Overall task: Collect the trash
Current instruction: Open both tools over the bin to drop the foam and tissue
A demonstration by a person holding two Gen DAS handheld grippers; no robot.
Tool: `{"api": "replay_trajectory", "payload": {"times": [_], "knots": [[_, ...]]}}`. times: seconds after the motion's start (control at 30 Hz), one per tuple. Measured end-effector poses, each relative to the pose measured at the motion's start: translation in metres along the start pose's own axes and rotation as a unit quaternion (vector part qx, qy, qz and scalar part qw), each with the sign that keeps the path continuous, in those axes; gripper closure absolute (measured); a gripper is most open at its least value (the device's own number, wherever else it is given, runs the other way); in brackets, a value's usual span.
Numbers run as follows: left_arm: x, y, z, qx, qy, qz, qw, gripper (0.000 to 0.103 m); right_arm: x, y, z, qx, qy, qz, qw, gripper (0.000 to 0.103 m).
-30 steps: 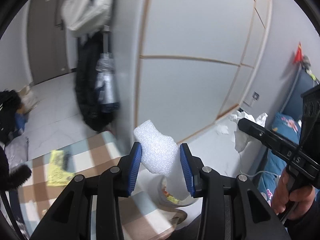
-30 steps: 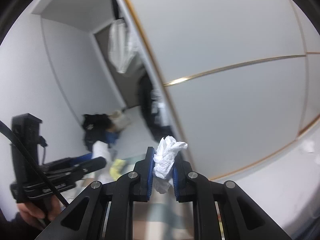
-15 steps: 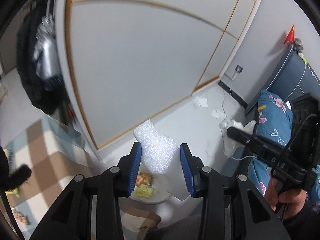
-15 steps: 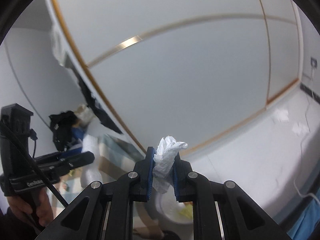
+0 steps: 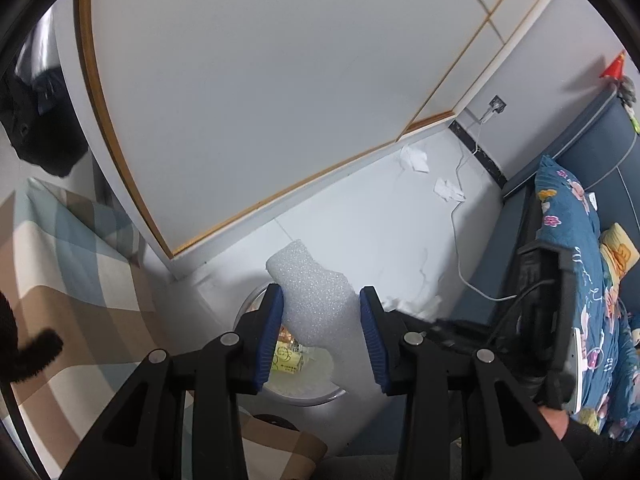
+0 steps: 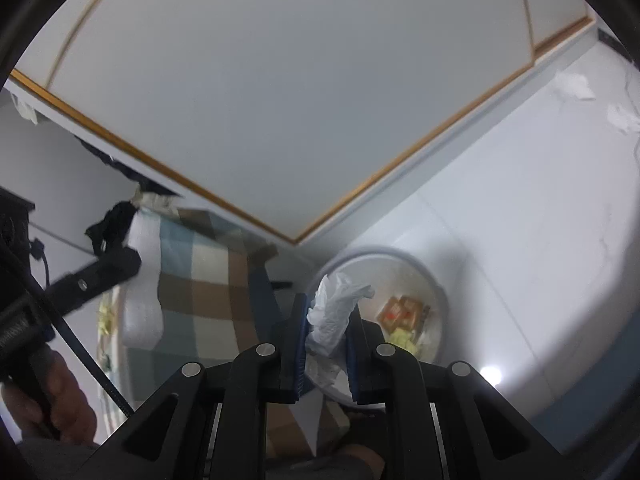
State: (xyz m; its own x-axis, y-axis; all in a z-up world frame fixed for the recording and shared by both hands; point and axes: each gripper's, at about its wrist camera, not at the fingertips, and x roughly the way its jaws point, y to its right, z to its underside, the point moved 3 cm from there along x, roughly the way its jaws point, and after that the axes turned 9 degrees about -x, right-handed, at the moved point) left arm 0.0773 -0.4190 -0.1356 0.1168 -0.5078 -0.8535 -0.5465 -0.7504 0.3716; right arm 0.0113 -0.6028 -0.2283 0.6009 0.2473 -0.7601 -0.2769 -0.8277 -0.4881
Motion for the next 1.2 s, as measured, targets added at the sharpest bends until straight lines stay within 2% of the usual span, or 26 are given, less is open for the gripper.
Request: {"api": "replay_trajectory", "payload": {"times": [0.17,0.4,0.57,0.6,0.73,0.9,1.2], "knots": [[0.016,-0.004,0.0,-0.007,-0.022,-0.001,0.9997,0.069,0.042,0.014,0.012,0.006,-0.047,-0.011,0.999,0.085],[0.037,-0.011,0.0,-0.016,-0.046,-0.001,0.9988,0.069,0.076,0.028,0.034,0.023,-0.089,-0.019,0.996,0.081],[0.049,-0.011,0.003,-0.018,-0.065,-0.008,0.9977,0.069,0.088,0.035,0.045,0.039,-0.112,-0.027,0.993,0.061],[0.052,-0.011,0.003,-0.017,-0.068,-0.012,0.9975,0.069,0.086,0.038,0.047,0.042,-0.115,-0.028,0.992,0.059],[0.059,-0.013,0.005,-0.019,-0.082,-0.02,0.9962,0.069,0.084,0.041,0.052,0.054,-0.113,-0.026,0.992,0.057],[0.072,-0.015,0.012,-0.023,-0.122,-0.023,0.992,0.069,0.068,0.051,0.056,0.065,-0.1,-0.002,0.993,0.054],[0.079,-0.008,0.017,-0.006,-0.142,-0.035,0.9892,0.069,0.036,0.066,0.055,0.085,-0.055,0.04,0.994,0.05]]}}
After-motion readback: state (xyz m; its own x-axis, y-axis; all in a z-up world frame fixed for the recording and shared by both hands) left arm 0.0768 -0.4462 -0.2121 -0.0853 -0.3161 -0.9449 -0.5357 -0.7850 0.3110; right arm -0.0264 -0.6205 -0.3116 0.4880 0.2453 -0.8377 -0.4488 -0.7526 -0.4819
